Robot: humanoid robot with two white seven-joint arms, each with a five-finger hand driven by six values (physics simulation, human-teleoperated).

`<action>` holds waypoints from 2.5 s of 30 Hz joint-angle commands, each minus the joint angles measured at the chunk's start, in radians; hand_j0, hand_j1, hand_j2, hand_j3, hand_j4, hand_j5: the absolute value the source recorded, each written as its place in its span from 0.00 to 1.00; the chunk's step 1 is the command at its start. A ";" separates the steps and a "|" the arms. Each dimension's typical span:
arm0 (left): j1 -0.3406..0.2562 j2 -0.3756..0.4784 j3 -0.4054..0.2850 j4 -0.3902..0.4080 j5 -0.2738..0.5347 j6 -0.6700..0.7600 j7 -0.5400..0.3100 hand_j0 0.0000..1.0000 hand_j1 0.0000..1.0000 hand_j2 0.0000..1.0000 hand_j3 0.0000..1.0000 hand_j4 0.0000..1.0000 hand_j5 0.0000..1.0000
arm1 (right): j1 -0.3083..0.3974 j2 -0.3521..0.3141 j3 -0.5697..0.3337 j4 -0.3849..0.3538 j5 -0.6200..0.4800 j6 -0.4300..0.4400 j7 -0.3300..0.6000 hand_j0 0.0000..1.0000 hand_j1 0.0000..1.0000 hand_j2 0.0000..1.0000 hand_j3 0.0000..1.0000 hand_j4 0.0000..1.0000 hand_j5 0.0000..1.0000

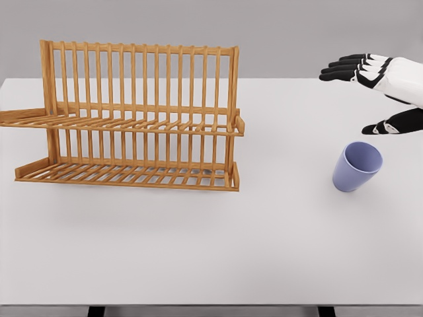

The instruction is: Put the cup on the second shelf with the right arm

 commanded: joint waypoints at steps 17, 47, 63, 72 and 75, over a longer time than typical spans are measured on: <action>-0.002 0.000 0.000 0.000 0.000 -0.001 0.000 1.00 1.00 1.00 1.00 1.00 1.00 | 0.077 -0.136 -0.058 0.003 -0.493 0.001 0.376 1.00 1.00 1.00 1.00 1.00 1.00; -0.002 0.000 0.000 0.000 0.000 0.001 0.000 1.00 1.00 1.00 1.00 1.00 1.00 | 0.417 0.000 -0.064 0.255 -0.897 0.001 0.470 1.00 1.00 1.00 1.00 1.00 1.00; 0.000 0.000 0.000 0.000 0.000 0.001 0.000 1.00 1.00 1.00 1.00 1.00 1.00 | 0.514 0.149 -0.206 0.425 -0.845 0.001 0.470 1.00 1.00 1.00 1.00 1.00 1.00; -0.002 0.000 0.000 0.000 0.000 0.001 0.000 1.00 1.00 1.00 1.00 1.00 1.00 | 0.612 0.172 -0.356 0.425 -0.808 0.001 0.471 1.00 1.00 1.00 1.00 1.00 1.00; -0.002 0.000 0.000 0.000 0.000 -0.001 0.000 1.00 1.00 1.00 1.00 1.00 1.00 | 0.612 0.177 -0.377 0.429 -0.808 0.001 0.490 1.00 1.00 1.00 1.00 1.00 1.00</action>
